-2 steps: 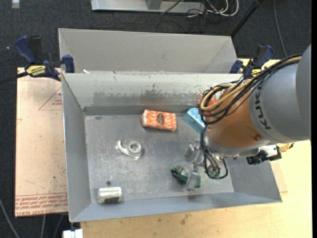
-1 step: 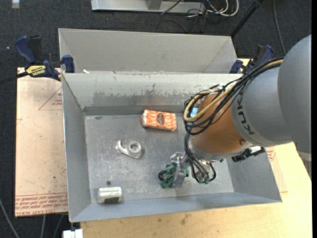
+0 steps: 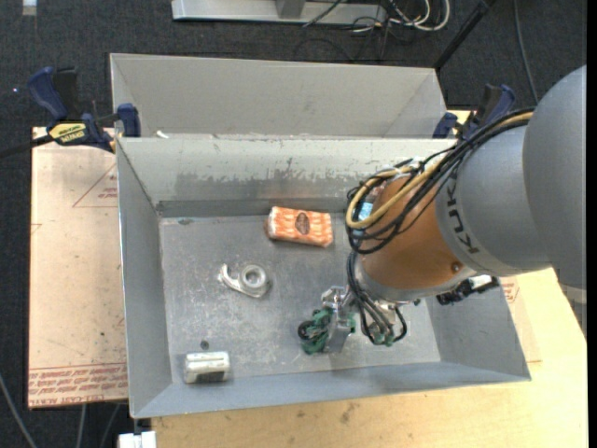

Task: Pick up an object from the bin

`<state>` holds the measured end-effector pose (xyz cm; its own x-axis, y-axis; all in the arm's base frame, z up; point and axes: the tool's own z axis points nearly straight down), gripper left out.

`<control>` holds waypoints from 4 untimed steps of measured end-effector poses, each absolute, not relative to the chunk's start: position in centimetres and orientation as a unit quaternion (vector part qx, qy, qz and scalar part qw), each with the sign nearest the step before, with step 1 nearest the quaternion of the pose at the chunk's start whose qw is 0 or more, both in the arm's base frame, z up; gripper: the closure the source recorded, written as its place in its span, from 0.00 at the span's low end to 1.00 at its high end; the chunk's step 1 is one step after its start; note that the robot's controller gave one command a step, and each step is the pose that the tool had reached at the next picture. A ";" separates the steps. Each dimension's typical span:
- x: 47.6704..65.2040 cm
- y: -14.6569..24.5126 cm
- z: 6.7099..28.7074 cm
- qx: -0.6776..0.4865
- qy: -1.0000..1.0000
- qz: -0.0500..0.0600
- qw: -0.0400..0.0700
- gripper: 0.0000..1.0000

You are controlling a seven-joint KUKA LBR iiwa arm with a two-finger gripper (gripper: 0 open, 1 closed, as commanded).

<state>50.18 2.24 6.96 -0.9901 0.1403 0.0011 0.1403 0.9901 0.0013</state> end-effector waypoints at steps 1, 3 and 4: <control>51.1 1.8 12.3 -0.073 -0.997 0.000 0.003 1.00; 52.3 -1.8 14.8 -0.058 -0.998 0.000 0.006 1.00; 53.8 -2.4 14.7 -0.059 -0.998 0.000 -0.009 1.00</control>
Offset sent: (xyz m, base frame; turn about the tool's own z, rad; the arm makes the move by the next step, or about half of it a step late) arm 0.0020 -0.0682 0.0004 -0.0662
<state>53.83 -2.36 14.73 -0.9928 0.1187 -0.0187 0.1187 0.9929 0.0017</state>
